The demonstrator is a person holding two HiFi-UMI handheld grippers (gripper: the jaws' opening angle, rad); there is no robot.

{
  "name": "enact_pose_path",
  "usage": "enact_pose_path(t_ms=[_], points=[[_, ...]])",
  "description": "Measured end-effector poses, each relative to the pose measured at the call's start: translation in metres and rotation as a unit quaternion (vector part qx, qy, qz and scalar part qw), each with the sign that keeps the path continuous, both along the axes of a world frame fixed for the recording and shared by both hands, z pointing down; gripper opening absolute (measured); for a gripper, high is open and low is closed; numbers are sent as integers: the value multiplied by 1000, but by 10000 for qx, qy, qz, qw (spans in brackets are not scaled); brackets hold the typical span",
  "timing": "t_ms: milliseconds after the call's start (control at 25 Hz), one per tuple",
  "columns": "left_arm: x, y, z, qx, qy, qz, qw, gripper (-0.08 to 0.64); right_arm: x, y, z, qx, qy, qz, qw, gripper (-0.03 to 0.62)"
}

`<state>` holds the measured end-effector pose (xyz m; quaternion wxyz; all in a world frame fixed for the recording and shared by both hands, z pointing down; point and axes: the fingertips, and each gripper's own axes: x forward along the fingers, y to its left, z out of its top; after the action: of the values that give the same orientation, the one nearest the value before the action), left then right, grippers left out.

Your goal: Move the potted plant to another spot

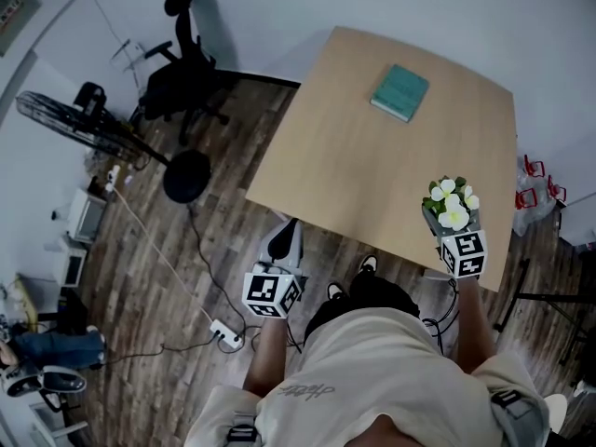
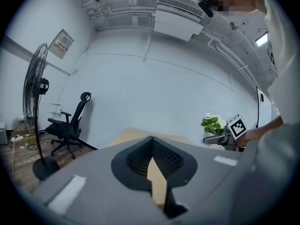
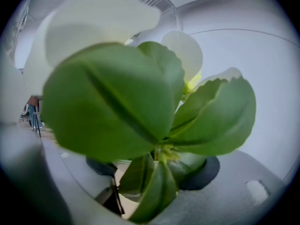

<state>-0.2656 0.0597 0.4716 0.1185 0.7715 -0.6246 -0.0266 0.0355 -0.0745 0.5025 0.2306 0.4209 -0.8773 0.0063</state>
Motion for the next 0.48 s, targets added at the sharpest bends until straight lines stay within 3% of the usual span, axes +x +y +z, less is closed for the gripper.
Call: enact_pose_path(t_ms=[480], points=[[-8,-53,-8,-280,-335,32,9990,20,-30,-45,28,-308,-317,-227,9988,341]])
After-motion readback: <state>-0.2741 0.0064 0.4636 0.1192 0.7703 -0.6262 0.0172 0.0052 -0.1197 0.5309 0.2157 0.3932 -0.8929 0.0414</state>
